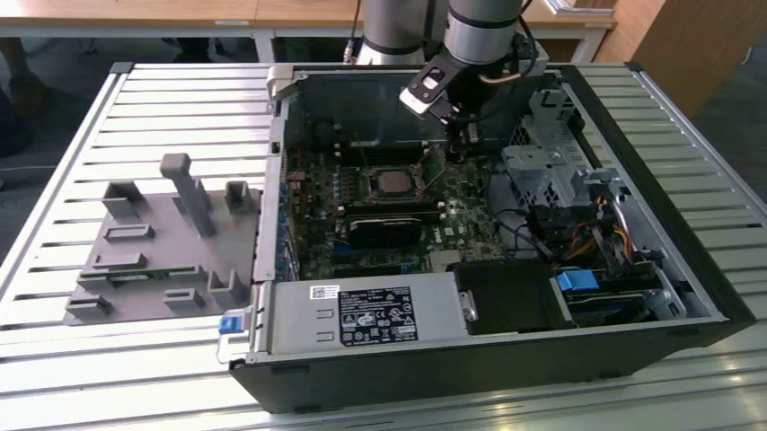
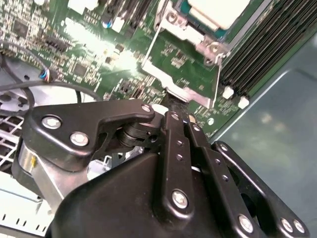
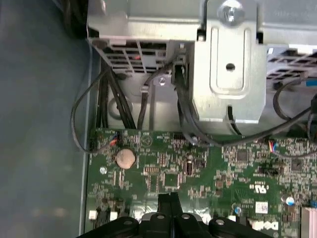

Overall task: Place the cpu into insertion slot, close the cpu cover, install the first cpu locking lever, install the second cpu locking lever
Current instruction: 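Close the cpu cover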

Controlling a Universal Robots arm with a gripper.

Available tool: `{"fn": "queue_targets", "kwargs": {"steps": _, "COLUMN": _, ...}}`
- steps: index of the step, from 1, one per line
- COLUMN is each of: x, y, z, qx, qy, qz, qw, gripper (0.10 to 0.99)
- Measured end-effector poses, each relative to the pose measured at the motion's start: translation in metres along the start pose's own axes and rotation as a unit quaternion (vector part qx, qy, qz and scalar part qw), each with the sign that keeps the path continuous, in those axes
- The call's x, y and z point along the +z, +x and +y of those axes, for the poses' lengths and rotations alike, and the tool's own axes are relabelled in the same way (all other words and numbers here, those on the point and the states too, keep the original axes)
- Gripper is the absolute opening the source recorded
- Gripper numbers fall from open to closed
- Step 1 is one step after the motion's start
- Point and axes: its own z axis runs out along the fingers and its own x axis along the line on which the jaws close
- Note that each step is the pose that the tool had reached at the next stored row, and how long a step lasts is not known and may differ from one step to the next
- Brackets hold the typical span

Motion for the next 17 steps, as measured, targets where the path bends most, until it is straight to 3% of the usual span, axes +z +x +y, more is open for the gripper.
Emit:
{"fn": "queue_targets", "kwargs": {"steps": 7, "x": -0.0005, "y": 0.0000, "z": -0.0172, "qx": 0.000, "qy": 0.0000, "qz": 0.0000, "qw": 1.0000, "gripper": 0.106}}
{"fn": "queue_targets", "kwargs": {"steps": 17, "x": 0.0008, "y": 0.0004, "z": -0.0294, "qx": 0.000, "qy": 0.0000, "qz": -0.0002, "qw": 1.0000, "gripper": 0.106}}
